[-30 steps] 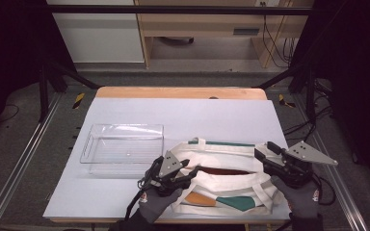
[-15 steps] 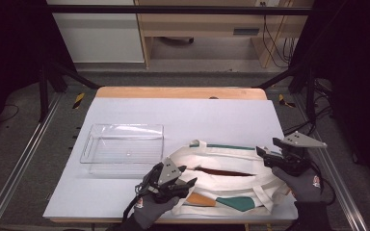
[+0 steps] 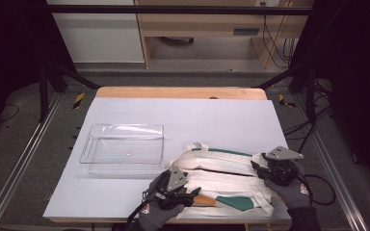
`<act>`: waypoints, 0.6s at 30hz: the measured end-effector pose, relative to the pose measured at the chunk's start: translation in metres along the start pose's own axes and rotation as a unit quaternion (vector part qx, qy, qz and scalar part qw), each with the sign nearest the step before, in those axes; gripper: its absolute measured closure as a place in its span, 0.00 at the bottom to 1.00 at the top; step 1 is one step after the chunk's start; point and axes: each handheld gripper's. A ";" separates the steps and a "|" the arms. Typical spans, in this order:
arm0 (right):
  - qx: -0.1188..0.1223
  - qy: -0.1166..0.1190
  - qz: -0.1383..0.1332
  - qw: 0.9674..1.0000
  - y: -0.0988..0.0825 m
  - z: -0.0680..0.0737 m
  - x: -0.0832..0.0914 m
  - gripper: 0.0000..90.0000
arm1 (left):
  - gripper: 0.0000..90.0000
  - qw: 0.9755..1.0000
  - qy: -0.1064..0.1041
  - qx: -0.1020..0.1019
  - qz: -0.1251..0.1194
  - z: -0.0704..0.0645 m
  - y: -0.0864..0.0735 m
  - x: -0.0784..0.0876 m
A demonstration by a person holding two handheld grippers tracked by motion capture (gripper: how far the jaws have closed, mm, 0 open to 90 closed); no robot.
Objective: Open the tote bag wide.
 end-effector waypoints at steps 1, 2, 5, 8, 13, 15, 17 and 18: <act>0.007 -0.003 0.006 1.000 -0.001 0.001 -0.001 0.61 | 0.40 1.000 -0.001 0.003 0.001 0.000 -0.001 -0.001; 0.013 -0.007 0.009 1.000 -0.002 0.002 -0.003 0.63 | 0.40 1.000 -0.001 0.006 0.005 0.000 -0.001 -0.002; 0.005 -0.009 0.000 1.000 -0.002 0.002 0.000 0.62 | 0.42 1.000 -0.001 0.008 0.013 0.000 -0.002 -0.004; -0.009 -0.001 -0.034 0.999 0.004 0.005 0.013 0.58 | 0.43 1.000 -0.004 0.015 0.021 0.001 -0.003 -0.006; -0.012 0.061 -0.067 0.996 0.009 0.026 0.029 0.58 | 0.49 0.999 -0.013 0.024 0.026 0.002 -0.004 -0.006; 0.002 0.072 -0.059 0.996 0.007 0.034 0.025 0.61 | 0.49 0.999 -0.011 0.022 0.027 0.001 -0.004 -0.006; 0.009 0.070 -0.039 0.997 0.003 0.037 0.017 0.65 | 0.51 0.999 -0.012 0.023 0.027 0.002 -0.004 -0.006; 0.003 0.064 -0.033 0.997 0.001 0.037 0.013 0.69 | 0.52 0.999 -0.013 0.024 0.026 0.002 -0.004 -0.006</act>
Point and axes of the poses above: each handheld gripper's, and its own axes: x roughly backward along the jaws, y roughly out of its top, z roughly to its left, and after that the axes turned 8 degrees about -z, right-handed
